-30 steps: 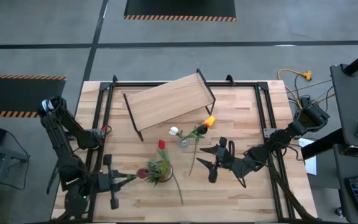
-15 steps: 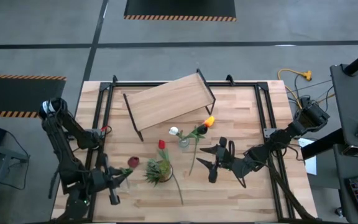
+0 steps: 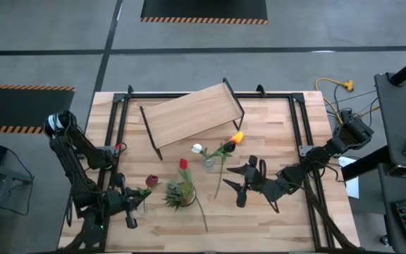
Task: Pick and place flowers into a vace then onto a shelf
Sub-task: Put the dark red tulip into the bottom transparent bin, then put the pink tulip into the bottom transparent vase
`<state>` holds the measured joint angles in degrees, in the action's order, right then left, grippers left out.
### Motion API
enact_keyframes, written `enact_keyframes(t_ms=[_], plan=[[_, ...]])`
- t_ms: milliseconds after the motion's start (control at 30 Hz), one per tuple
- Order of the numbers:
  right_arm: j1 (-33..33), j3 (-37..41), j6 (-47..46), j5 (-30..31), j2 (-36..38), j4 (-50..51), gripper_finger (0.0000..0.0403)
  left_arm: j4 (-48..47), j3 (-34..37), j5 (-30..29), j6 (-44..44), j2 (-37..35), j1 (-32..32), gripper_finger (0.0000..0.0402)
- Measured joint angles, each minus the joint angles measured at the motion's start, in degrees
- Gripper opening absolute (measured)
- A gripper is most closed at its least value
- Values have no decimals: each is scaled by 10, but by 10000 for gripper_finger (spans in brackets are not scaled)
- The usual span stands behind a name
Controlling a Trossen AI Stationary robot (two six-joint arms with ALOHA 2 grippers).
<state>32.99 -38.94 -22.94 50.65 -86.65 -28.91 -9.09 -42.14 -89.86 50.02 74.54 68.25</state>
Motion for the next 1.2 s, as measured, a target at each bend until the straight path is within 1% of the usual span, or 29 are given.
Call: enact_keyframes(t_ms=[133, 300, 400, 533, 600, 700, 833, 967, 1133, 1200], plan=[[0, 0, 0, 0, 0, 0, 201, 0, 1, 0, 0, 0, 1, 7], [0, 0, 0, 0, 0, 0, 201, -1, -5, 7, 0, 0, 1, 35], [0, 0, 0, 0, 0, 0, 201, 0, -14, 38, -16, 0, 1, 65], [0, 0, 0, 0, 0, 0, 201, -1, -27, 70, -43, -6, 1, 119], [0, 0, 0, 0, 0, 0, 201, 0, -32, 72, -54, -10, 1, 146], [0, 0, 0, 0, 0, 0, 201, -1, -43, 74, -96, -21, 5, 182], [0, 0, 0, 0, 0, 0, 201, -1, -59, 75, -150, -42, 13, 217], [0, 0, 0, 0, 0, 0, 201, -1, -81, 75, -206, -73, 16, 233], [0, 0, 0, 0, 0, 0, 201, 0, -109, 75, -284, -108, -2, 235], [0, 0, 0, 0, 0, 0, 201, -1, -119, 88, -319, -118, -14, 234]])
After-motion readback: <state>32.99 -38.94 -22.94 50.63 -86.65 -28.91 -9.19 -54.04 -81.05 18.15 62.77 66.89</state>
